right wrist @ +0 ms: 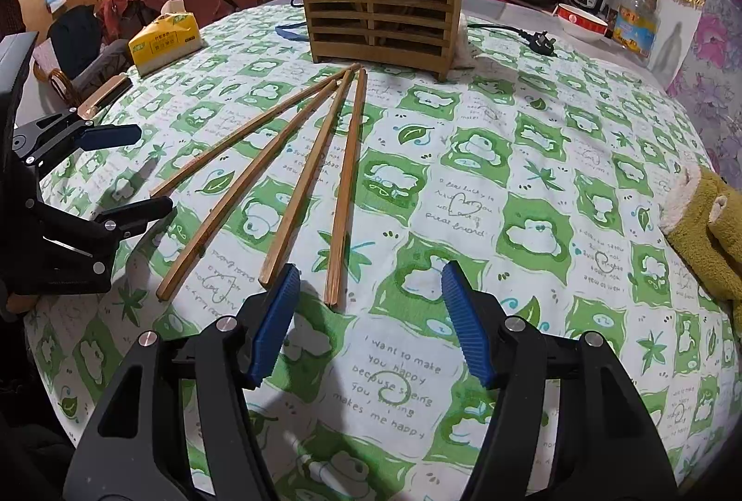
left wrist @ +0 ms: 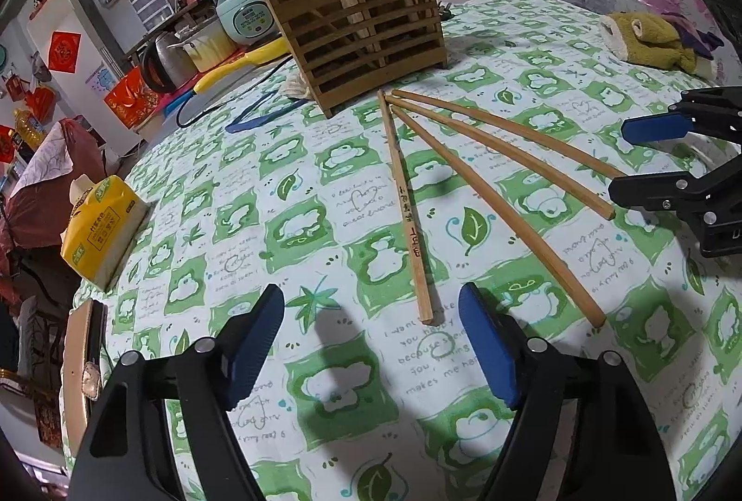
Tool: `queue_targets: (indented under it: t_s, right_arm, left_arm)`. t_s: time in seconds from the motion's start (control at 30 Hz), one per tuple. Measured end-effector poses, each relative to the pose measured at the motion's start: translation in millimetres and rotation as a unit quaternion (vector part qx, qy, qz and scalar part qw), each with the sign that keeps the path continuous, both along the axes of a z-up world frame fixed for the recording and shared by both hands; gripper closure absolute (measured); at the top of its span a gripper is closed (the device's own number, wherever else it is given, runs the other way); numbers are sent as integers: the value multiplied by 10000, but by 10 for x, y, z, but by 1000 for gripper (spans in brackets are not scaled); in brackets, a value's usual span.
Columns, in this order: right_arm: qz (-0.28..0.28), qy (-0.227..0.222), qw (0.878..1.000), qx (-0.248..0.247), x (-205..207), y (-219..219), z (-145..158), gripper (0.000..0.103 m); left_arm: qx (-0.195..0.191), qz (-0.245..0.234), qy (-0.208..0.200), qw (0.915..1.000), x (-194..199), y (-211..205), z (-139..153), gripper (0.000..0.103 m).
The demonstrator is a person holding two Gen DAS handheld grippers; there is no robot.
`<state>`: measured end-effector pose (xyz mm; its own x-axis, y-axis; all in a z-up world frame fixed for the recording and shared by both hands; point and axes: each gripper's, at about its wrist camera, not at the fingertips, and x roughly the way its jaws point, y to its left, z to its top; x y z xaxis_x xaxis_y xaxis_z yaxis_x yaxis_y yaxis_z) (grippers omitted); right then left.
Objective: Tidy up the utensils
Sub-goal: 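Move both open tools back over the remaining chopsticks, then close the right tool on one chopstick while the left tool grasps another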
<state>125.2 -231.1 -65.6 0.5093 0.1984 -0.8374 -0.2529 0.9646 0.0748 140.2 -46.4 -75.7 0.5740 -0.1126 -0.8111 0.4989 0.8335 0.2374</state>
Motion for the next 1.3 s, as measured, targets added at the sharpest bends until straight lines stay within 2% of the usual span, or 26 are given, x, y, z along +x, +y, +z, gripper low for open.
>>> queue_targets:
  t_s: [0.23, 0.47, 0.57, 0.73, 0.93, 1.07, 1.3]
  right_arm:
    - [7, 23, 10000, -27, 6, 9, -22, 41]
    - [51, 46, 10000, 1, 5, 23, -31, 49]
    - [86, 47, 10000, 17, -3, 33, -26, 53]
    - [124, 52, 9999, 65, -15, 41, -20, 59]
    - [97, 62, 9998, 135, -38, 39, -2, 76]
    - [34, 65, 9997, 221, -99, 35, 18, 90]
    - [-20, 102, 9996, 253, -132, 53, 19, 92]
  left_arm:
    - [-43, -66, 31, 10000, -10, -13, 2, 37]
    - [-120, -102, 96, 9998, -12, -9, 7, 44]
    - [-234, -137, 206, 9994, -7, -1, 10, 51]
    - [-577, -215, 536, 9967, 16, 31, 10, 70]
    - [-938, -182, 863, 9917, 44, 79, 8, 81]
    - [-1006, -128, 907, 9907, 22, 87, 14, 84]
    - [-1072, -9, 962, 9896, 31, 93, 16, 84]
